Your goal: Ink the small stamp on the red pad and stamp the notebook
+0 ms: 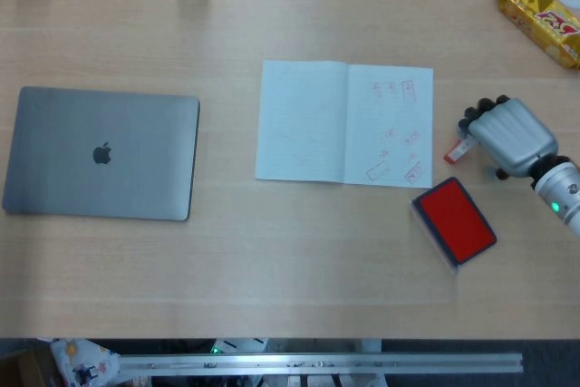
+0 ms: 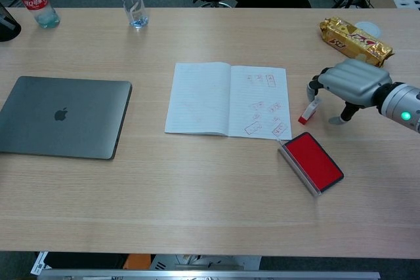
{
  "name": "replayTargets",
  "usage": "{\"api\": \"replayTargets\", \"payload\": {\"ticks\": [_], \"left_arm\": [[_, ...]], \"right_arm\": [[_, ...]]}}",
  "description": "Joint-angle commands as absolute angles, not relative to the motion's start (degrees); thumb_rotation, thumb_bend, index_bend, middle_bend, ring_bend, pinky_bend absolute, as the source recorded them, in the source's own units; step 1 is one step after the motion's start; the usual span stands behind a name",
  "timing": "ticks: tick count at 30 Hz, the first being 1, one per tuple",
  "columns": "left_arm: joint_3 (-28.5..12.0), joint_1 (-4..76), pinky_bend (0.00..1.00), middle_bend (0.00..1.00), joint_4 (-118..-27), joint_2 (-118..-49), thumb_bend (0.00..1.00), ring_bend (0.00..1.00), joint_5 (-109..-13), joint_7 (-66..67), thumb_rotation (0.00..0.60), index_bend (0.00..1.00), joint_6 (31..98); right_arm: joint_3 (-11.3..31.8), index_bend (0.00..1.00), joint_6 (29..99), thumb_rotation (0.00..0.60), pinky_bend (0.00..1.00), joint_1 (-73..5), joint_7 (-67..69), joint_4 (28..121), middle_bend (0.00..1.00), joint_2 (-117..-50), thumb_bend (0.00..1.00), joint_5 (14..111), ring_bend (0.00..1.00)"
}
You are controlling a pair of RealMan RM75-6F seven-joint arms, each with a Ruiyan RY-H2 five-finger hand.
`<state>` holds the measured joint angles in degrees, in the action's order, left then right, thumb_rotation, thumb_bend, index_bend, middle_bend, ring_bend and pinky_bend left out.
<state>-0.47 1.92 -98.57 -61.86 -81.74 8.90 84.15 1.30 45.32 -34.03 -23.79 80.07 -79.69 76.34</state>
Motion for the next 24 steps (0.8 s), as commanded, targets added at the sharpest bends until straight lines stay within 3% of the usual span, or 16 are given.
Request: {"api": "replayTargets", "payload": {"ticks": [1, 15, 24], "left_arm": [[-0.45, 1.93, 0.09, 0.00, -98.47, -61.91, 0.21, 0.05, -81.82, 8.82, 0.600, 0.04, 84.12], [-0.42, 1.94, 0.09, 0.00, -97.83, -62.04, 0.21, 0.05, -81.75, 7.83, 0.600, 0.04, 83.66], [-0.38, 1.73, 0.09, 0.00, -97.56, -62.00, 0.21, 0.05, -81.43, 7.48, 0.600, 0.04, 83.60]], "right_arm": [[0.95, 0.40, 45.57, 0.600, 0.37, -33.94, -24.07, 80.32, 0.36, -79.48, 0.13, 76.08, 0.27], [1.20, 0.40, 47.10, 0.600, 0.37, -34.33, -25.76, 80.52, 0.36, -80.12, 0.13, 73.63, 0.27], [1.09, 0.47, 46.78, 0.600, 0.37, -35.30, -26.63, 80.11, 0.36, -81.08, 0.15, 72.94, 0.27]]}}
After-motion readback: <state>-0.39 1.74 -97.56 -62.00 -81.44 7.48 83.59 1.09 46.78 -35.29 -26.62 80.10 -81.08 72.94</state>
